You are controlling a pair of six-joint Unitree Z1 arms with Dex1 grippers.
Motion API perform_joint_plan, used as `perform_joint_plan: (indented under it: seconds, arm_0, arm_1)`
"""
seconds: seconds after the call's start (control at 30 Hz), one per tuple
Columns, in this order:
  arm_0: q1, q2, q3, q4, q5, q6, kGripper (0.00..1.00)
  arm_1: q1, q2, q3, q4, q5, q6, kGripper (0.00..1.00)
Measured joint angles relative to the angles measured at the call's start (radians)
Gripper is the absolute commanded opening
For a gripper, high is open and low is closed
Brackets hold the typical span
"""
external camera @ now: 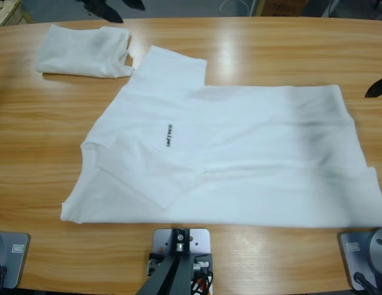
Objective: Fold clothes
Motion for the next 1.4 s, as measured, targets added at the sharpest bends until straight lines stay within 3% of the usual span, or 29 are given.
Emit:
perform_joint_plan:
  seconds: [0.27,0.53,0.77,1.1,1.37,1.4]
  arm_0:
    - [-0.03,0.148,-0.054,0.0,0.071,-0.022,0.959]
    - [-0.054,0.27,-0.261,0.0,0.15,-0.107,0.945]
    - [-0.058,0.33,-0.314,0.026,0.198,-0.115,0.945]
    - [-0.129,0.433,-0.555,0.204,0.397,-0.129,0.973]
    - [-0.152,0.479,-0.594,0.313,0.507,-0.14,0.948]
    - [-0.155,0.48,-0.598,0.327,0.519,-0.141,0.899]
  arm_1:
    - [0.0,0.041,0.0,-0.017,-0.002,-0.001,1.0]
    - [0.0,0.072,0.0,-0.035,-0.014,-0.001,1.0]
    - [0.0,0.09,0.001,-0.05,-0.021,-0.001,1.0]
    - [0.0,0.107,0.005,-0.058,-0.022,-0.001,1.0]
    - [0.0,0.107,0.005,-0.063,-0.022,-0.001,1.0]
    - [0.0,0.107,0.005,-0.063,-0.022,-0.001,1.0]
